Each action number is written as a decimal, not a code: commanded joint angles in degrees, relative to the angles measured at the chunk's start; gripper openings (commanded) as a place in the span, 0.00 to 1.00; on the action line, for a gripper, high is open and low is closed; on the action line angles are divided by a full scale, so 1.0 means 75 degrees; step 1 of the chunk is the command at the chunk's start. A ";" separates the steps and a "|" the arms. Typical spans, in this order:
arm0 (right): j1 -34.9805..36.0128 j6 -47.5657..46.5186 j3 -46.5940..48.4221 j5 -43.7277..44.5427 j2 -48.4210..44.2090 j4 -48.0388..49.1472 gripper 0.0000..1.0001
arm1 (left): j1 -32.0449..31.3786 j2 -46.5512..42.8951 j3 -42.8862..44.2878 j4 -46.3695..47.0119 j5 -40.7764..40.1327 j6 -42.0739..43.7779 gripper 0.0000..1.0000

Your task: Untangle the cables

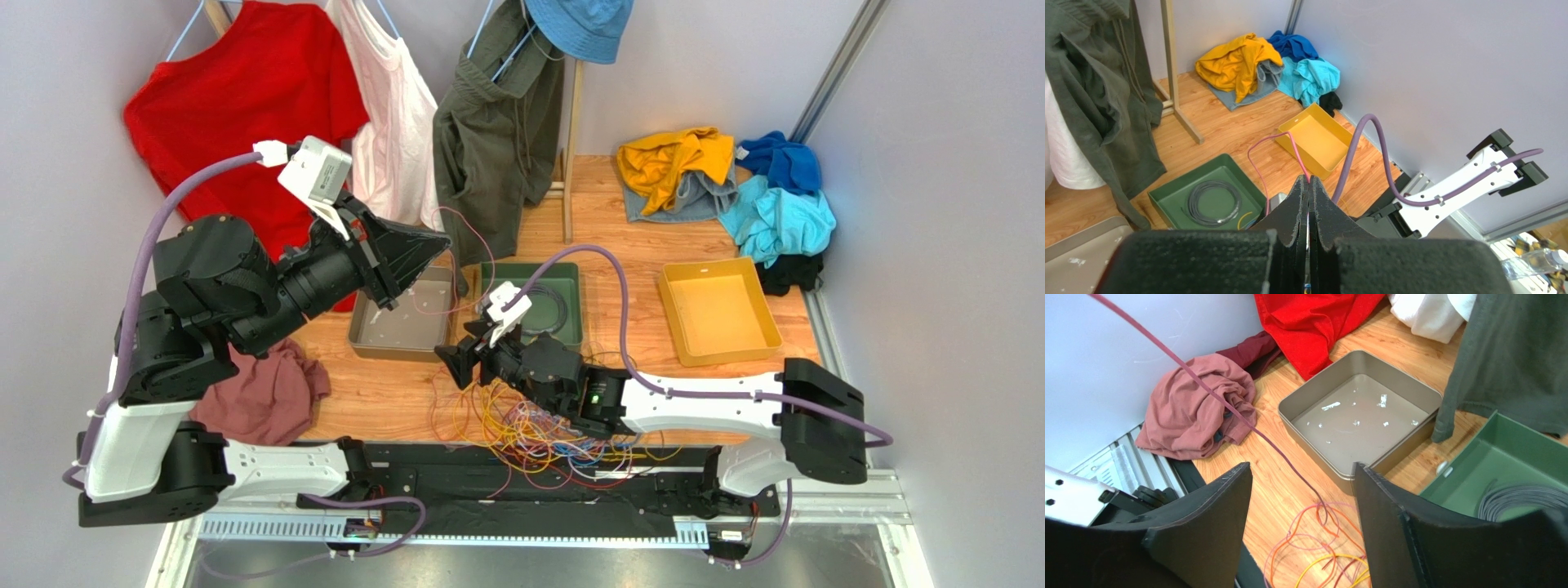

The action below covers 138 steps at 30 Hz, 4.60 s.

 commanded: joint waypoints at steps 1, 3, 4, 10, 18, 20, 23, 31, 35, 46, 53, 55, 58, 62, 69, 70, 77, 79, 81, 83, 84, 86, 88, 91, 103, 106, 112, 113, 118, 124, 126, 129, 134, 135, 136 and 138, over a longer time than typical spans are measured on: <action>-0.0066 0.0145 0.0321 0.0106 0.0241 0.0912 0.53 | 0.0003 -0.0090 -0.0037 0.0176 0.0030 0.0006 0.00; -0.0077 0.0169 0.0287 0.0199 0.0288 0.0971 0.27 | 0.0014 -0.0125 -0.0096 0.0141 -0.0039 0.0029 0.00; -0.0078 0.0169 0.0205 0.0211 0.0253 0.0937 0.18 | 0.0003 -0.0160 -0.0108 0.0094 -0.0110 0.0018 0.00; -0.0066 0.0146 -0.0241 0.0773 -0.1350 -0.0744 0.00 | 0.0003 -0.0757 -0.0867 -0.0211 -0.1668 -0.0264 0.00; -0.0054 -0.0182 0.0905 0.1336 -0.4105 -0.4042 0.00 | 0.0003 -0.1730 -0.3153 0.0574 -0.1926 -0.0790 0.01; -0.0066 -0.0217 0.1257 0.1546 -0.4514 -0.4768 0.00 | 0.0003 -0.2022 -0.3853 0.0877 -0.1892 -0.1035 0.33; -0.0054 -0.0241 0.2030 0.1489 -0.4774 -0.5565 0.00 | 0.0003 -0.2584 -0.5094 0.1719 -0.1670 -0.1305 0.99; -0.0054 0.0098 0.3825 0.1032 -0.4446 -0.7277 0.00 | 0.0003 -0.3324 -0.7345 0.2833 -0.1076 -0.1753 0.89; -0.0066 0.0286 0.3639 0.0844 -0.4505 -0.7173 0.00 | 0.0003 -0.4002 -0.8519 0.4716 0.0063 -0.1565 0.94; -0.0054 0.0580 0.3134 -0.0104 -0.4879 -0.7056 0.00 | 0.0003 -0.2880 -0.9154 0.7122 0.2421 -0.0803 0.91; -0.0054 0.0591 0.3064 -0.0304 -0.4997 -0.7196 0.00 | 0.0003 -0.3031 -0.9494 0.7723 0.2386 -0.0604 0.89; -0.0054 0.0545 0.3064 -0.0316 -0.5032 -0.7196 0.00 | 0.0014 -0.3066 -0.9553 0.7665 0.2304 -0.0545 0.89; -0.0054 0.0533 0.3064 -0.0363 -0.5056 -0.7208 0.00 | 0.0003 -0.3020 -0.9646 0.7629 0.2304 -0.0498 0.87; -0.0054 0.0521 0.3075 -0.0433 -0.5184 -0.7220 0.00 | 0.0003 -0.2868 -0.9822 0.7652 0.2107 -0.0510 0.86; -0.0054 0.0509 0.3414 -0.0726 -0.5279 -0.7325 0.00 | 0.0014 -0.2493 -1.0619 0.8542 0.2233 -0.0791 0.88; -0.0054 0.0521 0.3473 -0.0842 -0.5290 -0.7337 0.00 | 0.0003 -0.2400 -1.0793 0.8845 0.2245 -0.0814 0.88; -0.0054 0.0673 0.3790 -0.1359 -0.5337 -0.7384 0.00 | 0.0014 -0.2071 -1.1193 0.9667 0.2796 -0.0896 0.91; -0.0066 0.0708 0.3825 -0.1452 -0.5349 -0.7419 0.00 | 0.0014 -0.2047 -1.1346 0.9982 0.2878 -0.0990 0.91; -0.0054 0.0708 0.3825 -0.1453 -0.5360 -0.7419 0.00 | 0.0014 -0.2047 -1.1451 1.0218 0.2936 -0.1060 0.92; -0.0054 0.0709 0.3791 -0.1464 -0.5384 -0.7431 0.00 | 0.0003 -0.2059 -1.1451 1.0301 0.2972 -0.1095 0.92; -0.0054 0.0720 0.3790 -0.1453 -0.5407 -0.7431 0.00 | 0.0003 -0.2071 -1.1428 1.0313 0.2983 -0.1119 0.92; -0.0054 0.0720 0.3767 -0.1464 -0.5419 -0.7443 0.00 | 0.0014 -0.2117 -1.1405 1.0243 0.2890 -0.1154 0.92; -0.0054 0.0755 0.3755 -0.1488 -0.5466 -0.7431 0.00 | 0.0014 -0.2281 -1.1428 1.0149 0.2668 -0.1213 0.92; -0.0054 0.0767 0.3697 -0.1488 -0.5513 -0.7419 0.00 | 0.0014 -0.2516 -1.1545 1.0160 0.2480 -0.1248 0.93; -0.0054 0.0861 0.3591 -0.1699 -0.5407 -0.7279 0.00 | 0.0003 -0.1673 -1.1135 1.0839 0.3416 -0.1248 0.94; -0.0054 0.0849 0.3591 -0.1734 -0.5337 -0.7290 0.00 | 0.0003 -0.1415 -1.1053 1.1121 0.3675 -0.1318 0.94; -0.0054 0.0814 0.3568 -0.1640 -0.5360 -0.7314 0.00 | 0.0014 -0.1648 -1.1170 1.0888 0.3313 -0.1318 0.94; -0.0054 0.0791 0.3568 -0.1617 -0.5407 -0.7337 0.00 | 0.0003 -0.1742 -1.1217 1.0748 0.3184 -0.1295 0.94; -0.0054 0.0755 0.3521 -0.1535 -0.5443 -0.7349 0.00 | 0.0003 -0.2398 -1.1521 1.0359 0.2655 -0.1236 0.95; -0.0054 0.0720 0.3497 -0.1593 -0.5314 -0.7232 0.00 | 0.0003 -0.2177 -1.1241 1.0535 0.3334 -0.1189 0.95; -0.0054 0.0708 0.3521 -0.1628 -0.5267 -0.7208 0.00 | 0.0003 -0.1826 -1.1054 1.0629 0.3662 -0.1189 0.94; -0.0054 0.0673 0.3568 -0.1652 -0.5185 -0.7196 0.00 | 0.0003 -0.1450 -1.0959 1.0933 0.4014 -0.1283 0.94; -0.0054 0.0615 0.3568 -0.1652 -0.5091 -0.7196 0.00 | 0.0014 -0.1262 -1.0994 1.1355 0.4342 -0.1412 0.94; -0.0054 0.0615 0.3556 -0.1617 -0.5091 -0.7185 0.00 | 0.0003 -0.1250 -1.0994 1.1379 0.4389 -0.1400 0.93; -0.0054 0.0580 0.3556 -0.1617 -0.5068 -0.7173 0.00 | 0.0003 -0.1239 -1.0971 1.1379 0.4413 -0.1400 0.92; -0.0054 0.0556 0.3497 -0.1605 -0.5079 -0.7150 0.00 | 0.0003 -0.1169 -1.0936 1.1379 0.4507 -0.1389 0.92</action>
